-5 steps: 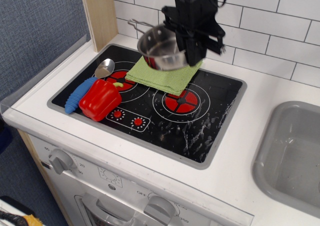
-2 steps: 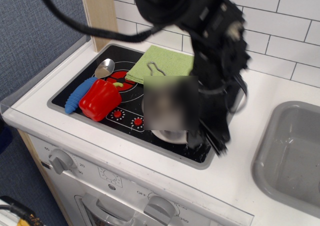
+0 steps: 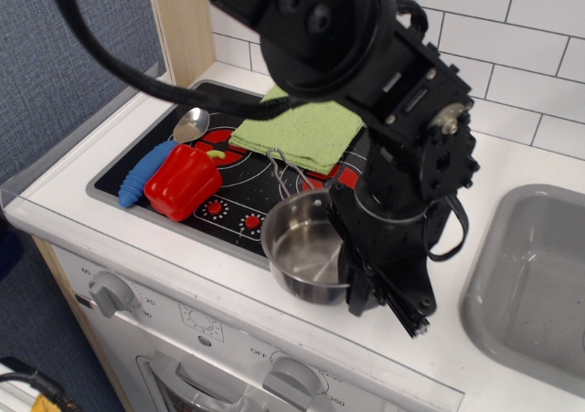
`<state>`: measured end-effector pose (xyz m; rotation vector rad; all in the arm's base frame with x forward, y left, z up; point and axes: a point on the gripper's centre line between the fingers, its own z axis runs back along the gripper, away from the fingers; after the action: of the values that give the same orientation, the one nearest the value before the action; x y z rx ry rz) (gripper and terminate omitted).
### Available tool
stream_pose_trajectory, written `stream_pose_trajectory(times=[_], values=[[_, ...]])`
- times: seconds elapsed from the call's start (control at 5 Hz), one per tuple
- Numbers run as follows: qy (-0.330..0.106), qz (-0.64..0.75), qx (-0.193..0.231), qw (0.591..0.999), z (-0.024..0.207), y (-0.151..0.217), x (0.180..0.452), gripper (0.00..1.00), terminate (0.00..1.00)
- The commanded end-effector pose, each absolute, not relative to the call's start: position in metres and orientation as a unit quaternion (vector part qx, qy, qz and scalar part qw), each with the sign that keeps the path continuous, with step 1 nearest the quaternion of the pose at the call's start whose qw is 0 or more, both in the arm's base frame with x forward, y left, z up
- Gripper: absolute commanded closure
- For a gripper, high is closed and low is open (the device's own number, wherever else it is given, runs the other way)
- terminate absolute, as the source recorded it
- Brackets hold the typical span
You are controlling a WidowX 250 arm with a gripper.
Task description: Put the pot on the bottom right of the stove.
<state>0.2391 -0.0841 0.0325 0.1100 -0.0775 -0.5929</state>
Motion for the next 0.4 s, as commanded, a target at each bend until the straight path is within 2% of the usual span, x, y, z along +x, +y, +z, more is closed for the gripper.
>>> stream_pose_trajectory(times=[0.0, 0.2], values=[[-0.038, -0.249, 0.006, 0.968, 0.0456, -0.0796, 0.2349, 0.0, 0.0], [-0.034, -0.245, -0.006, 0.969, 0.0445, -0.0783, 0.2345, 0.0, 0.0]])
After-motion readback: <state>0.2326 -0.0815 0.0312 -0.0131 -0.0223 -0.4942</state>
